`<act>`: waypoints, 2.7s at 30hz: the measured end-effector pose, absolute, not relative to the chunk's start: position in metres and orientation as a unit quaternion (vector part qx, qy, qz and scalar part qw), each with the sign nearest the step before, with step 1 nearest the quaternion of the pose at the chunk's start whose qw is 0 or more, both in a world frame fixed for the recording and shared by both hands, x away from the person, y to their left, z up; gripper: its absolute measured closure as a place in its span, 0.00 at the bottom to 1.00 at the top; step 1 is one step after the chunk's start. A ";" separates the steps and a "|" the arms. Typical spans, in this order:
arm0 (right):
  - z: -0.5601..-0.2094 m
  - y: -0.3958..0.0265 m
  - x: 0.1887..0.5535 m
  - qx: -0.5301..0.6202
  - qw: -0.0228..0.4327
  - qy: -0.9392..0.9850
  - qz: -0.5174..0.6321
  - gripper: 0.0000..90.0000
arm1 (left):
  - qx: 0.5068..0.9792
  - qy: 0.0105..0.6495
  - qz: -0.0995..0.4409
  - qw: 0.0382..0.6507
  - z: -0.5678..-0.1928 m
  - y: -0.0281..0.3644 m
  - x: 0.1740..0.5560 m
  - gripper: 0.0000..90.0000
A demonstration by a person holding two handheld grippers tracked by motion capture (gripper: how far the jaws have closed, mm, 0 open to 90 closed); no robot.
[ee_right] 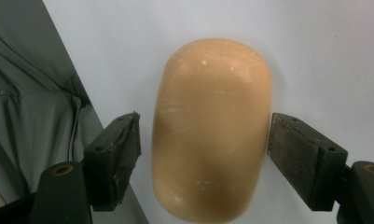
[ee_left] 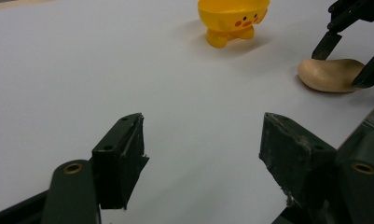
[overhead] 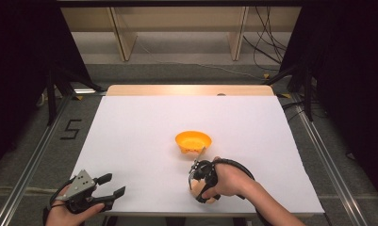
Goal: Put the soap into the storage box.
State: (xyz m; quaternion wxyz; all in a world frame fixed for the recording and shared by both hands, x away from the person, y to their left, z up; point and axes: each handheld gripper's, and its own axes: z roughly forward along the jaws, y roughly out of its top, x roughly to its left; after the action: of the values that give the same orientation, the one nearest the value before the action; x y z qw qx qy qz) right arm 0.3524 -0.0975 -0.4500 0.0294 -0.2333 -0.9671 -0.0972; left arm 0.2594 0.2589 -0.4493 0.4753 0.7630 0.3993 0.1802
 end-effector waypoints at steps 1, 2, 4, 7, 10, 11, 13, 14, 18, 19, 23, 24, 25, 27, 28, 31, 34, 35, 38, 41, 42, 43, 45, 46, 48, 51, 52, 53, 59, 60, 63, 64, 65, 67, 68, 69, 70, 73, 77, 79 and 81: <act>-0.451 -0.096 0.352 -0.233 0.028 -0.967 -0.094 0.29 | 0.765 0.398 0.181 0.474 -0.449 0.259 0.259 0.34; -0.451 -0.096 0.352 -0.233 0.028 -0.967 -0.094 0.29 | 0.765 0.398 0.181 0.474 -0.449 0.259 0.259 0.34; -0.452 -0.094 0.353 -0.228 0.025 -0.969 -0.091 0.29 | 0.766 0.397 0.181 0.473 -0.449 0.260 0.259 0.34; -0.456 -0.091 0.353 -0.223 0.027 -0.971 -0.086 0.29 | 0.765 0.399 0.179 0.473 -0.449 0.260 0.259 0.34; -0.457 -0.090 0.354 -0.219 0.025 -0.972 -0.083 0.29 | 0.764 0.398 0.180 0.475 -0.449 0.259 0.260 0.34; -0.458 -0.090 0.354 -0.220 0.030 -0.972 -0.080 0.29 | 0.764 0.399 0.180 0.475 -0.449 0.259 0.259 0.34; -0.460 -0.090 0.356 -0.206 0.031 -0.975 -0.078 0.29 | 0.765 0.398 0.181 0.473 -0.449 0.259 0.259 0.34; -0.460 -0.090 0.355 -0.214 0.029 -0.974 -0.073 0.30 | 0.763 0.398 0.180 0.476 -0.449 0.259 0.259 0.34; -0.459 -0.090 0.355 -0.212 0.030 -0.974 -0.071 0.32 | 0.764 0.398 0.180 0.476 -0.449 0.259 0.259 0.34; -0.459 -0.090 0.356 -0.203 0.030 -0.976 -0.070 0.35 | 0.764 0.398 0.180 0.475 -0.449 0.259 0.259 0.34; -0.459 -0.088 0.356 -0.192 0.022 -0.979 -0.062 0.36 | 0.764 0.398 0.180 0.475 -0.449 0.259 0.260 0.34; -0.459 -0.088 0.356 -0.155 0.022 -0.986 -0.061 0.37 | 0.763 0.399 0.181 0.475 -0.449 0.259 0.259 0.34; -0.459 -0.088 0.354 -0.144 0.024 -0.987 -0.061 0.37 | 0.763 0.399 0.181 0.475 -0.449 0.259 0.259 0.34; -0.459 -0.088 0.354 -0.135 0.031 -0.989 -0.058 0.37 | 0.764 0.398 0.180 0.475 -0.449 0.259 0.260 0.34; -0.459 -0.088 0.354 -0.135 0.031 -0.989 -0.058 0.37 | 0.764 0.398 0.180 0.475 -0.449 0.259 0.260 0.34; -0.459 -0.087 0.355 -0.117 0.025 -0.991 -0.056 0.37 | 0.764 0.399 0.180 0.475 -0.449 0.259 0.259 0.34; -0.459 -0.087 0.356 -0.100 0.025 -0.993 -0.060 0.38 | 0.764 0.398 0.181 0.475 -0.449 0.259 0.259 0.34; -0.459 -0.087 0.355 -0.099 0.022 -0.993 -0.058 0.38 | 0.764 0.398 0.180 0.475 -0.449 0.259 0.259 0.34; -0.458 -0.088 0.358 -0.075 0.012 -0.996 -0.054 0.38 | 0.766 0.397 0.180 0.473 -0.449 0.259 0.259 0.34; -0.455 -0.088 0.356 -0.082 0.018 -0.995 -0.051 0.38 | 0.766 0.396 0.181 0.473 -0.449 0.259 0.259 0.34; -0.455 -0.088 0.356 -0.082 0.018 -0.995 -0.051 0.38 | 0.766 0.396 0.181 0.473 -0.449 0.259 0.259 0.34; -0.454 -0.089 0.357 -0.068 0.019 -0.996 -0.054 0.38 | 0.766 0.396 0.181 0.473 -0.449 0.259 0.259 0.34; -0.453 -0.089 0.357 -0.071 0.023 -0.996 -0.056 0.38 | 0.766 0.395 0.181 0.473 -0.449 0.259 0.259 0.34; -0.453 -0.089 0.357 -0.071 0.023 -0.996 -0.056 0.38 | 0.766 0.395 0.181 0.473 -0.449 0.259 0.259 0.34; -0.450 -0.089 0.358 -0.064 0.019 -0.996 -0.058 0.38 | 0.766 0.396 0.181 0.473 -0.449 0.259 0.259 0.34; -0.448 -0.091 0.360 -0.060 0.019 -0.996 -0.060 0.38 | 0.766 0.396 0.181 0.473 -0.449 0.259 0.259 0.34; -0.447 -0.091 0.358 -0.074 0.020 -0.996 -0.055 0.38 | 0.766 0.397 0.181 0.473 -0.449 0.259 0.259 0.34; -0.445 -0.092 0.359 -0.071 0.020 -0.996 -0.050 0.38 | 0.766 0.397 0.180 0.473 -0.449 0.259 0.259 0.34; -0.443 -0.094 0.360 -0.065 0.019 -0.996 -0.057 0.38 | 0.766 0.396 0.181 0.473 -0.449 0.259 0.259 0.34; -0.442 -0.095 0.362 -0.055 0.014 -0.997 -0.058 0.38 | 0.766 0.396 0.181 0.473 -0.449 0.259 0.259 0.34; -0.438 -0.097 0.366 -0.040 0.006 -0.997 -0.063 0.38 | 0.765 0.397 0.181 0.473 -0.449 0.259 0.259 0.34; -0.438 -0.097 0.366 -0.040 0.006 -0.997 -0.063 0.38 | 0.763 0.399 0.179 0.475 -0.450 0.258 0.259 0.34; -0.437 -0.097 0.367 -0.048 0.010 -0.997 -0.062 0.38 | 0.766 0.398 0.179 0.473 -0.449 0.259 0.259 0.34; -0.434 -0.097 0.366 -0.061 0.011 -0.996 -0.062 0.38 | 0.765 0.398 0.179 0.473 -0.449 0.259 0.259 0.34; -0.434 -0.097 0.366 -0.061 0.011 -0.996 -0.062 0.38 | 0.765 0.398 0.179 0.473 -0.449 0.259 0.259 0.34; -0.434 -0.097 0.366 -0.062 0.009 -0.996 -0.062 0.38 | 0.766 0.397 0.180 0.473 -0.449 0.259 0.259 0.34; -0.433 -0.099 0.370 -0.046 0.007 -0.997 -0.065 0.38 | 0.764 0.398 0.180 0.475 -0.450 0.259 0.259 0.34; -0.429 -0.100 0.371 -0.050 0.001 -0.997 -0.064 0.38 | 0.764 0.398 0.180 0.475 -0.450 0.259 0.259 0.34; -0.424 -0.099 0.369 -0.088 0.010 -0.995 -0.051 0.38 | 0.764 0.398 0.180 0.475 -0.450 0.259 0.259 0.34; -0.424 -0.099 0.370 -0.079 0.005 -0.995 -0.054 0.38 | 0.764 0.399 0.180 0.475 -0.450 0.259 0.259 0.34; -0.424 -0.101 0.377 -0.047 -0.004 -0.997 -0.067 0.38 | 0.764 0.398 0.179 0.474 -0.450 0.259 0.259 0.34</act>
State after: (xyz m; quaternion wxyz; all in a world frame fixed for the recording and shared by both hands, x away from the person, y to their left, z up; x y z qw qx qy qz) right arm 0.3770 -0.1010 -0.4235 -0.0039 -0.0471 -0.9967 -0.0666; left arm 0.2593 0.2589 -0.4496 0.4745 0.7643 0.3982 0.1792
